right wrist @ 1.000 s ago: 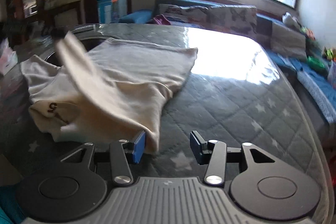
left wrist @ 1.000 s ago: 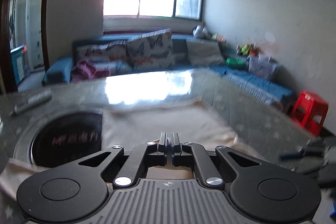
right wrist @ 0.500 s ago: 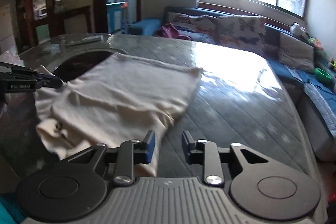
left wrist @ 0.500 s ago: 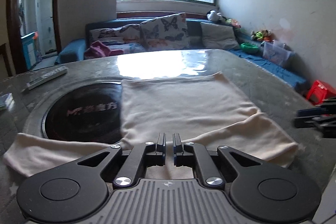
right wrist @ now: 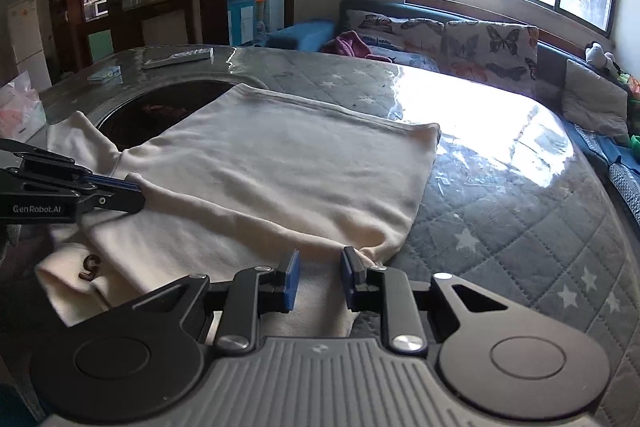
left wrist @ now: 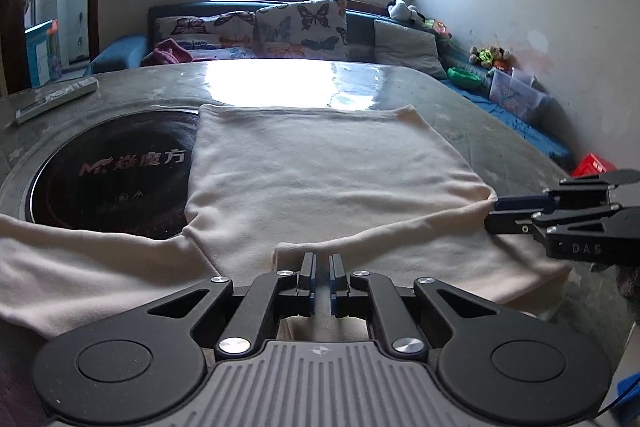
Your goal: Fold clothes
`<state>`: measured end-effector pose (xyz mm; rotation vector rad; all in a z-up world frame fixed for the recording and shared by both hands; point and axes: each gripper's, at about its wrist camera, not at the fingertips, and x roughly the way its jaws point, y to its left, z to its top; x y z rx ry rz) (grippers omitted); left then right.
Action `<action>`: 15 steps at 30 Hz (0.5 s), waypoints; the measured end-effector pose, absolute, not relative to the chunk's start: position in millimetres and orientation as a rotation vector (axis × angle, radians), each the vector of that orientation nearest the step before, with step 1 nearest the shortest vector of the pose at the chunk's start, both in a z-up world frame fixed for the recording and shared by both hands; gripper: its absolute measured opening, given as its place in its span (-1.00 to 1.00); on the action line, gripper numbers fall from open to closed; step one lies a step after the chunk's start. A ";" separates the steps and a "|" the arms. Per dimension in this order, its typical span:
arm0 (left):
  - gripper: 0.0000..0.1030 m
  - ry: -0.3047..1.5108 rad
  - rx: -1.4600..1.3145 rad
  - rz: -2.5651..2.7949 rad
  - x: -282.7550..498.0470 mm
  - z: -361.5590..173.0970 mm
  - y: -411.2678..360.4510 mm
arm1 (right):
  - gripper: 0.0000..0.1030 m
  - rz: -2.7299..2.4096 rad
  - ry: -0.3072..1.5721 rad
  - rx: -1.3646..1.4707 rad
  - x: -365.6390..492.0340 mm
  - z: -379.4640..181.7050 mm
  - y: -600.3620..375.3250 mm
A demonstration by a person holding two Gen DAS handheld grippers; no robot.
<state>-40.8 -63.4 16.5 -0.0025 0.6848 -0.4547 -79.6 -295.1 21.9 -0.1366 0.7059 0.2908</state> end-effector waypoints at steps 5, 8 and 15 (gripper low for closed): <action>-0.83 0.679 -0.013 -0.421 -37.2 16.6 -60.3 | -0.57 0.311 0.694 -0.142 -82.0 25.4 -289.0; -0.80 0.673 -0.036 -0.408 -40.0 19.5 -54.0 | -0.57 0.314 0.707 -0.162 -81.3 20.4 -282.7; -0.34 0.618 -0.094 -0.231 -52.2 36.3 -6.8 | -0.55 0.391 0.663 -0.195 -93.4 33.4 -259.7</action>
